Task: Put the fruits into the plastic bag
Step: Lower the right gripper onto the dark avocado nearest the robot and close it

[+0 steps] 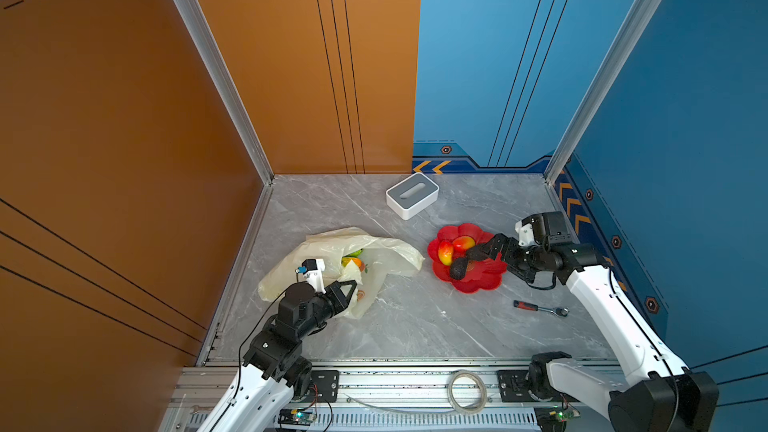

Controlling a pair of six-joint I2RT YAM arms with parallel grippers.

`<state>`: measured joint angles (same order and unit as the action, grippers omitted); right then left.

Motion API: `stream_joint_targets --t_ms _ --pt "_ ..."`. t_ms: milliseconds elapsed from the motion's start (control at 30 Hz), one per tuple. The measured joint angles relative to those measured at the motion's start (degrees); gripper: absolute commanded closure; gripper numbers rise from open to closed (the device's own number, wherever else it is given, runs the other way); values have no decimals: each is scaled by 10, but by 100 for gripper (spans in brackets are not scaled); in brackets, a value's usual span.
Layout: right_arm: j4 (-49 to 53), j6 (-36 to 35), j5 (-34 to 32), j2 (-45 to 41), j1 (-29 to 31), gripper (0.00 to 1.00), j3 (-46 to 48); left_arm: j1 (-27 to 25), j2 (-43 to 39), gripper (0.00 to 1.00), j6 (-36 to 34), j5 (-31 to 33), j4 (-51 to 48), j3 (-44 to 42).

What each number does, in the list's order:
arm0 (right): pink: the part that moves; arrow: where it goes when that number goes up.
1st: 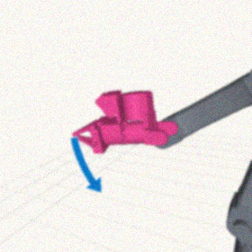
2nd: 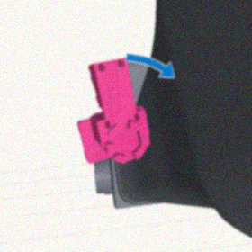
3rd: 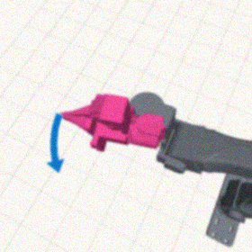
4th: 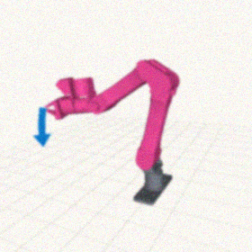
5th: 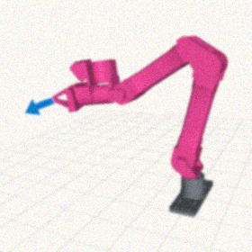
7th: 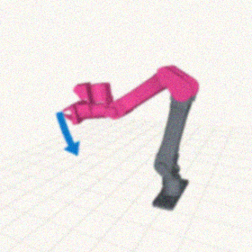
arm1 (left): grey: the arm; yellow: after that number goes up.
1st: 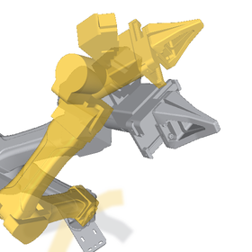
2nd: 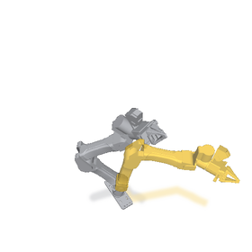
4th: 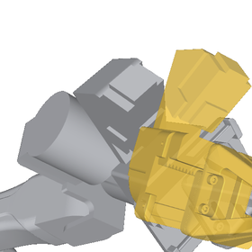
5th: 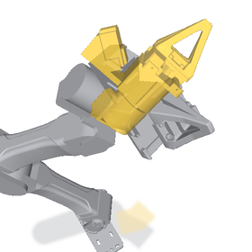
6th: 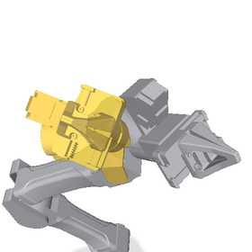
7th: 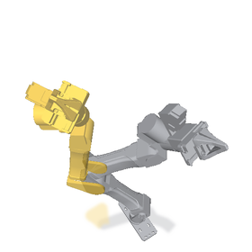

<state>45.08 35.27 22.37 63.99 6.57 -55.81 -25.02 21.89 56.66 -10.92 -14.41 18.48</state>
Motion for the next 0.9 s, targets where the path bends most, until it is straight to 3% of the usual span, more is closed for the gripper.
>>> stream_joint_targets --t_ms 433,900 --pt "-13 38 -10 43 55 8 13 0 -23 100 -1 -7 -24 0" --pt "-20 35 -41 191 93 17 -38 0 -17 100 -14 -11 -61 38"
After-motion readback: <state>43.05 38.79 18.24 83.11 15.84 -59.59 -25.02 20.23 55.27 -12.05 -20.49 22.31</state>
